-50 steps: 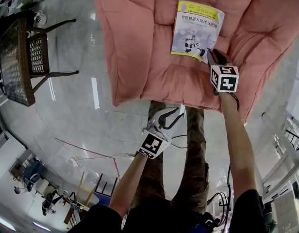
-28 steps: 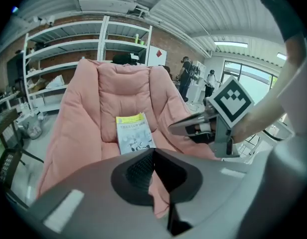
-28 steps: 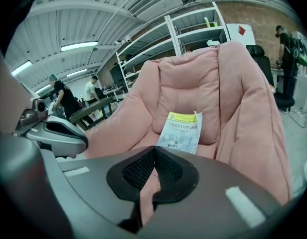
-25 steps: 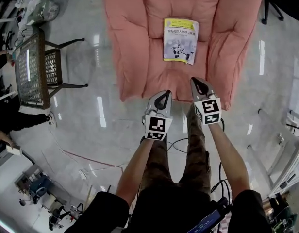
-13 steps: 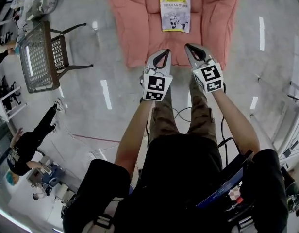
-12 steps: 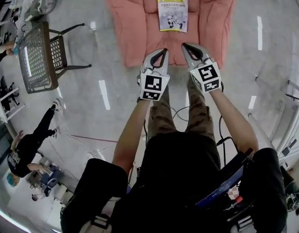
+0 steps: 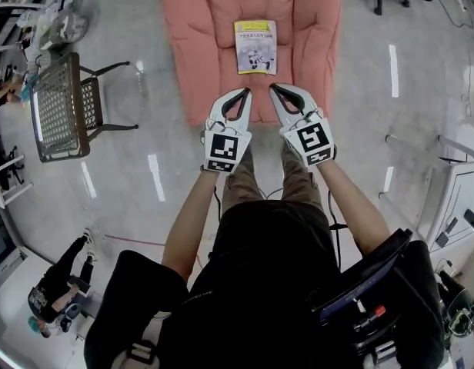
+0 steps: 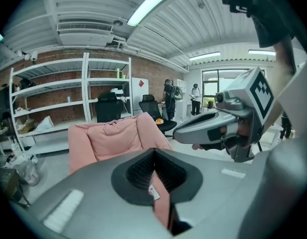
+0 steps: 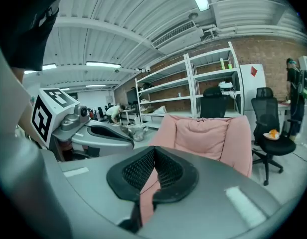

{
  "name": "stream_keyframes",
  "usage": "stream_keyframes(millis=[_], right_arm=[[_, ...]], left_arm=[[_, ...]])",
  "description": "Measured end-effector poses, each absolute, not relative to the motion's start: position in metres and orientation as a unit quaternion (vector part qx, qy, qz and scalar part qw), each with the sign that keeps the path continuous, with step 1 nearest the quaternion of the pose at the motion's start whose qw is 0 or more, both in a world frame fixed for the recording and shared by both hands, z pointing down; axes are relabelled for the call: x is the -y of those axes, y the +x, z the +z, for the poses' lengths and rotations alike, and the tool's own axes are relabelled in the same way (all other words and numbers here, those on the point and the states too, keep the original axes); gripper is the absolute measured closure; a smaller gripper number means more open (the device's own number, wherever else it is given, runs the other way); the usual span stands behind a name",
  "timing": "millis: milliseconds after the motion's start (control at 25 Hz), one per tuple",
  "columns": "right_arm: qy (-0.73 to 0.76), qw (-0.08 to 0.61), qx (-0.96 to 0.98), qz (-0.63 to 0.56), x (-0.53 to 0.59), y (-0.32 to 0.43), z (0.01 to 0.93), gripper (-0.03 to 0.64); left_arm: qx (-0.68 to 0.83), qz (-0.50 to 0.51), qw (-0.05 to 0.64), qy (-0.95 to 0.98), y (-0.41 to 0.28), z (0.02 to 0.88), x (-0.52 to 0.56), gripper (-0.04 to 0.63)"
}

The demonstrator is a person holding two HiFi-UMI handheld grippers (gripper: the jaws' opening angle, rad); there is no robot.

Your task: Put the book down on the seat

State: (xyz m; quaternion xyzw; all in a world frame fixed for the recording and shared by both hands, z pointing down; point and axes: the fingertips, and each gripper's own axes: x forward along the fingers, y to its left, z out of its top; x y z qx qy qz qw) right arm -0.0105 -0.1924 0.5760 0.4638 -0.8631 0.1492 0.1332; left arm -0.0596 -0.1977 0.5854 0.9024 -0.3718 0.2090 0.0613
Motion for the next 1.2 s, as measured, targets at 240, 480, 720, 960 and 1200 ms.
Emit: stream_keyframes(millis=[240, 480, 720, 960, 1200], right_arm=[[0.492, 0.125, 0.849, 0.149, 0.186, 0.006, 0.547, 0.606], [0.503, 0.101, 0.847, 0.142, 0.183, 0.017, 0.509, 0.604], [0.514, 0.061, 0.849, 0.106, 0.197, 0.016, 0.457, 0.604], [0.533, -0.013, 0.843, 0.072, 0.223, 0.018, 0.385, 0.606], [0.535, -0.053, 0.842, 0.047, 0.242, 0.022, 0.341, 0.606]], left_arm=[[0.370, 0.197, 0.045, 0.907, -0.055, 0.552, 0.196, 0.595], [0.379, 0.173, 0.029, 0.909, -0.051, 0.520, 0.197, 0.595], [0.399, 0.137, -0.005, 0.907, -0.056, 0.472, 0.211, 0.595], [0.417, 0.081, -0.037, 0.904, -0.053, 0.402, 0.238, 0.595], [0.424, 0.050, -0.070, 0.901, -0.052, 0.347, 0.260, 0.595]])
